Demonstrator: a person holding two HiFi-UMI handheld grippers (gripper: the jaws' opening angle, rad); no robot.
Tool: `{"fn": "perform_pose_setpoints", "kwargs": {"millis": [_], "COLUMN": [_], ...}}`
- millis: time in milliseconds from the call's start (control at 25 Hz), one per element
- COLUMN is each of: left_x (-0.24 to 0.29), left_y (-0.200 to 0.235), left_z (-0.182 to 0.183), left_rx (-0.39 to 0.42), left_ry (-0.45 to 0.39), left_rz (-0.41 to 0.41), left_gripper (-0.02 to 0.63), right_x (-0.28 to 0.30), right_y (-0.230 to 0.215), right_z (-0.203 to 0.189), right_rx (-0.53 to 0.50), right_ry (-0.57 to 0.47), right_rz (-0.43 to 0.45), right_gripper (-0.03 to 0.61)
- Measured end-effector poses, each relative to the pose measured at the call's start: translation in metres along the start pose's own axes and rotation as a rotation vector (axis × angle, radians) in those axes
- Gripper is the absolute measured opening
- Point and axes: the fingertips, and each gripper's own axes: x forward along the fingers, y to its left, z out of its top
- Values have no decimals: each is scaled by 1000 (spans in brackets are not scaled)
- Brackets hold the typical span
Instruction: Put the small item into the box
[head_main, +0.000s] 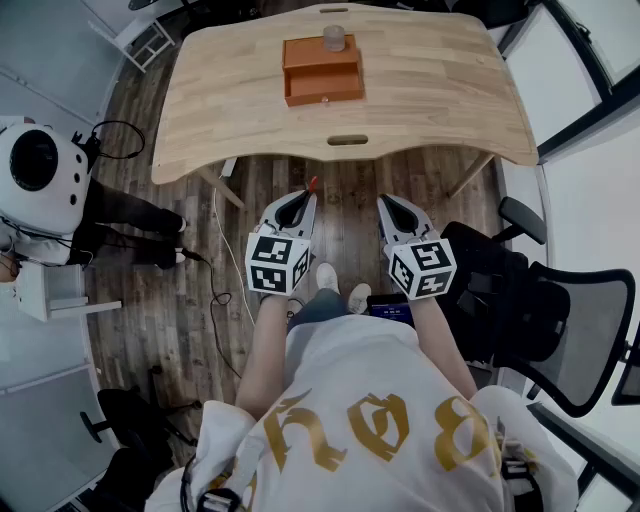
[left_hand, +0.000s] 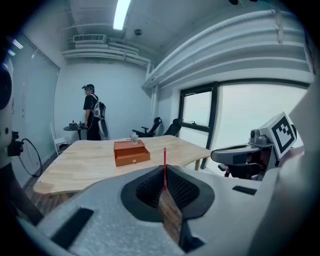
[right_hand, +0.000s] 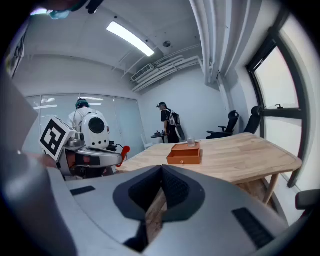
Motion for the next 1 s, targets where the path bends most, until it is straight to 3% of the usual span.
{"fn": "perform_pose_setpoints", "kwargs": {"millis": [1000], "left_x": [-9], "left_y": [-12], "left_z": [18], "left_rx": [35], "left_ry": [-33], "left_rz": [19], "left_gripper": [20], "right_x": [-18], "right_y": [-6], "right_z": [17], "right_rx": [2], "right_ry": [-58], "right_rz": [12], "right_gripper": [12]}}
